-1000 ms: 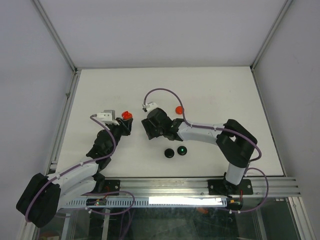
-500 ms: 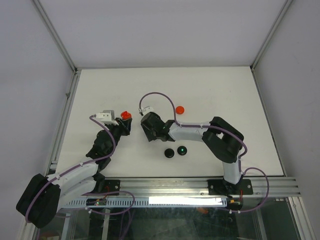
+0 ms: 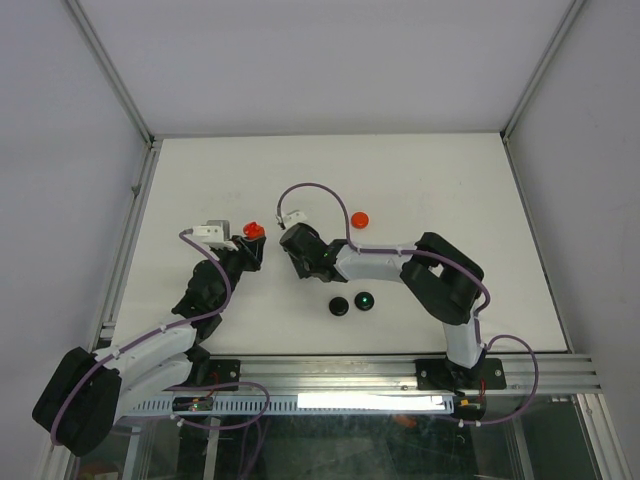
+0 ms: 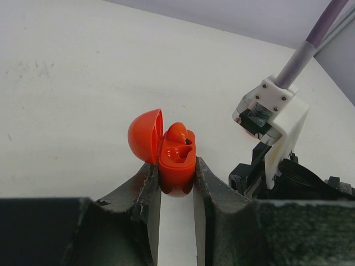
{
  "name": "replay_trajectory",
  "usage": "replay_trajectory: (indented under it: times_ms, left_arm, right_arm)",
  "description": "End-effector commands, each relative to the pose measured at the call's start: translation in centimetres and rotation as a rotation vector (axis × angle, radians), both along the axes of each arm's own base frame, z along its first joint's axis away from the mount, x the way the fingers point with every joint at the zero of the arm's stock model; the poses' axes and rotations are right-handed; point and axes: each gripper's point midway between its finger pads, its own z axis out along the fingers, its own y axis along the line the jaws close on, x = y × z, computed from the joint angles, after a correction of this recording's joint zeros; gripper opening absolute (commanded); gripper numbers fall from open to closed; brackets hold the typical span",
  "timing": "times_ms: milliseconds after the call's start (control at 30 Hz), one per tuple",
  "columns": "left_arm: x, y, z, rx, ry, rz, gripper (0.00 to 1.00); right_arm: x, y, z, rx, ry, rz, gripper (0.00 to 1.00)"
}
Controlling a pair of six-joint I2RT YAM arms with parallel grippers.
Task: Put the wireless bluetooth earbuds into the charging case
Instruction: Pick up the earbud from the center of the board, then place the earbud at the center of the board.
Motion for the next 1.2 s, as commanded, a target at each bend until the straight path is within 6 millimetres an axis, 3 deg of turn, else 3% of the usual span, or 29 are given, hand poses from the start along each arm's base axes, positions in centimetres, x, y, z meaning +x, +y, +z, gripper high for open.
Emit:
replay_trajectory:
  times_ms: [0,333,533,900,1167]
  left_arm:
    - [0.0,-0.7,1.5,-0.040,-0.056,-0.041,0.00]
    - [-0.1,-2.0,2.0,-0.044,-0.074,-0.110,0.00]
    - [-0.2,-3.0,2.0,-0.042,-0.079,-0.160,0.00]
    - [-0.4,-3.8,2.2,-0.033,-0.090,-0.207,0.00]
    - [-0.4,-3.8,2.0,-0.028,-0.087,-0.210,0.00]
  right_arm:
    - [-0.1,-2.3,-0.1,-0.047,0.010,-0.018,0.27]
    - [-1.2,-8.5,-0.1,-0.120,0.069,0.022,0.22]
    - [-1.6,-10.7,0.0,-0.136,0.111,0.038,0.29]
    - [-0.2,-8.7,0.9,-0.067,0.158,-0.036,0.33]
    - [0.0,-7.8,0.3,-0.057,0.206,-0.078,0.34]
